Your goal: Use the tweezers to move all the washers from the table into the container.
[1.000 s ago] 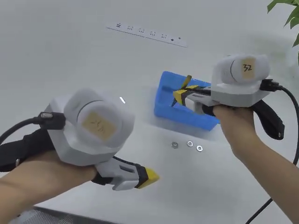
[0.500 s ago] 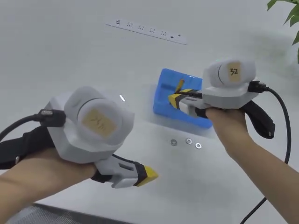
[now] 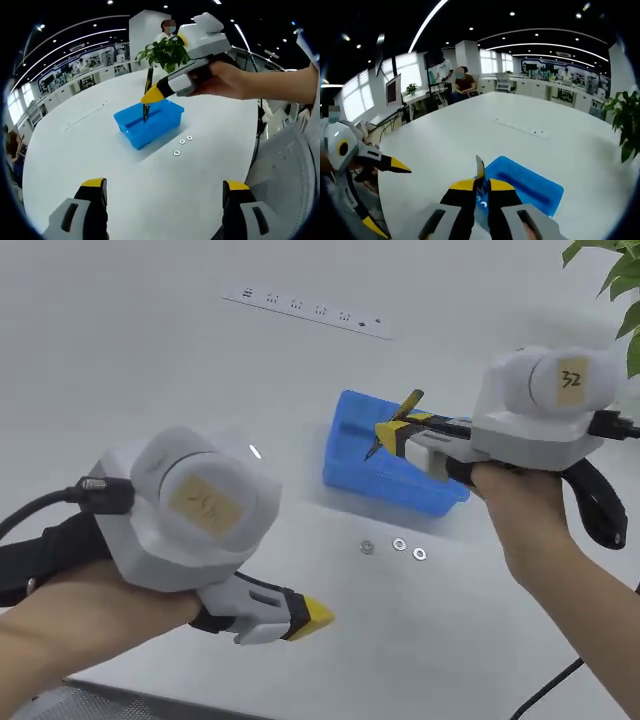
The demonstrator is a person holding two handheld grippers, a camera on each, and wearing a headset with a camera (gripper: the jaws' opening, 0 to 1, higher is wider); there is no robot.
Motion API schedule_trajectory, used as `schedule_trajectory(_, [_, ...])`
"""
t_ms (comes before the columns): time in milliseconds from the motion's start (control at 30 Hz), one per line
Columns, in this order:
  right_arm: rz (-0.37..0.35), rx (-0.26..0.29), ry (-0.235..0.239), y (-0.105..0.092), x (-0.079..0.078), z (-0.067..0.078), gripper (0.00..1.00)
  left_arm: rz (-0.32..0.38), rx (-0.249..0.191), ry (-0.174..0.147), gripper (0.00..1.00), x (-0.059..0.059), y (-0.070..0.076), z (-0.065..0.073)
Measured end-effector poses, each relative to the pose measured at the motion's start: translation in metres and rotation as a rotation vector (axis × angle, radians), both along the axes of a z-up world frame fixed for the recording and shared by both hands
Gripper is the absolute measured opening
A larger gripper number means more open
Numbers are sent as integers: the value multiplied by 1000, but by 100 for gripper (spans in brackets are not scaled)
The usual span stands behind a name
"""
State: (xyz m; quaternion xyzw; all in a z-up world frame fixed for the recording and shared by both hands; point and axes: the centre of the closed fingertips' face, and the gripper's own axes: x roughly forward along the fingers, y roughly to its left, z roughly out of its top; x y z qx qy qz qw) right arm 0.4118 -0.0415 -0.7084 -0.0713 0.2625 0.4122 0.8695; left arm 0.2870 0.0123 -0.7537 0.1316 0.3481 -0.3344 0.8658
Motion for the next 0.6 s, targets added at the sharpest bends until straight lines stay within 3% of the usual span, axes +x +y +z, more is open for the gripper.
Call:
schedule_trajectory(100, [3,17,-17,-3,-10,12,4,-3,3,2,99,0,-1,0])
schedule_trajectory(200, [15,13,-17,-5,-21,12,4,-6,3,1,99,0,-3,0])
schedule_trajectory(433, [44,-100,4,-16,-46,-21,4,-12,7,-3,99,3,-4,1])
schedule_trajectory(600, [41,-105,35,-18,-58,-35,4,-12,11,-8,99,4,-4,2])
